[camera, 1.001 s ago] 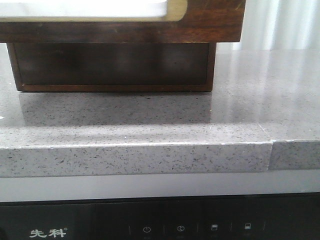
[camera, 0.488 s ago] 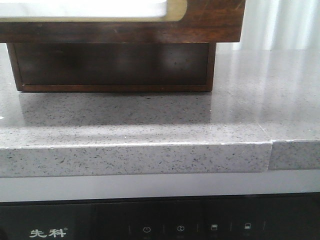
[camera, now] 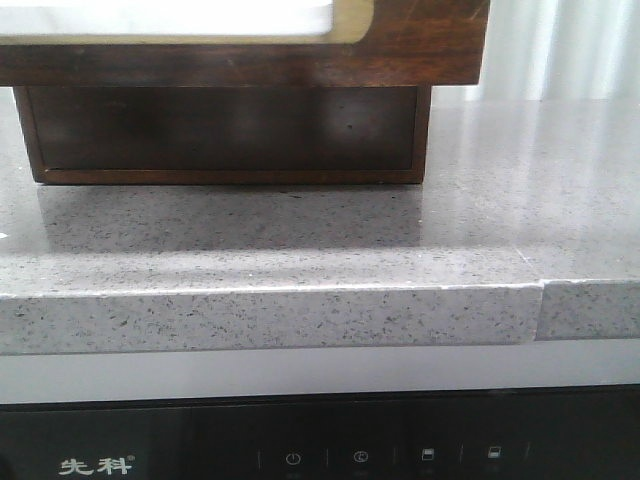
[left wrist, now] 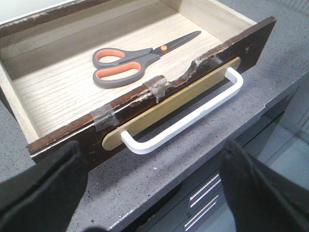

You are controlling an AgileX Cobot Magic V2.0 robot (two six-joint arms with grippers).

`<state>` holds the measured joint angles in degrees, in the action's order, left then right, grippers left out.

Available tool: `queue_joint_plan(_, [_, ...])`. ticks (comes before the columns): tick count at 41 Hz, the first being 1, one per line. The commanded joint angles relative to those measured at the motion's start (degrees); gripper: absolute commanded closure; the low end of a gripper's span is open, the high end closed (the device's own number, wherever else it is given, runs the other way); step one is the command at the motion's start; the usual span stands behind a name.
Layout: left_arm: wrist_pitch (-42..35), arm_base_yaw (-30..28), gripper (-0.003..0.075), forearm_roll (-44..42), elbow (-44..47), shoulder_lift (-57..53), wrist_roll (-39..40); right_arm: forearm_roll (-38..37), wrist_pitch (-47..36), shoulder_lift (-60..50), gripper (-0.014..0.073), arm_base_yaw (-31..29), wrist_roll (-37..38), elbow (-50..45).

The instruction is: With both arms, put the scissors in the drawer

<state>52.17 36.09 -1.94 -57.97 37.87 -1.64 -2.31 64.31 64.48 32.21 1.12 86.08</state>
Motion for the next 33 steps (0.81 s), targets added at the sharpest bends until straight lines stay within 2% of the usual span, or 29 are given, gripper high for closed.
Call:
queue_joint_plan(1, [-4.2, 0.3, 0.0174, 0.0, -2.0, 0.2, 0.5, -0.3, -6.7, -6.4, 0.0263, -0.3, 0.6, -5.5])
queue_joint_plan(17, [-4.2, 0.3, 0.0174, 0.0, -2.0, 0.2, 0.5, -0.3, -12.1, -24.1, 0.0263, -0.3, 0.6, -25.9])
queue_joint_plan(33, [-4.2, 0.3, 0.0174, 0.0, -2.0, 0.2, 0.5, -2.1, -10.1, -34.2, 0.0263, -0.3, 0.6, -32.2])
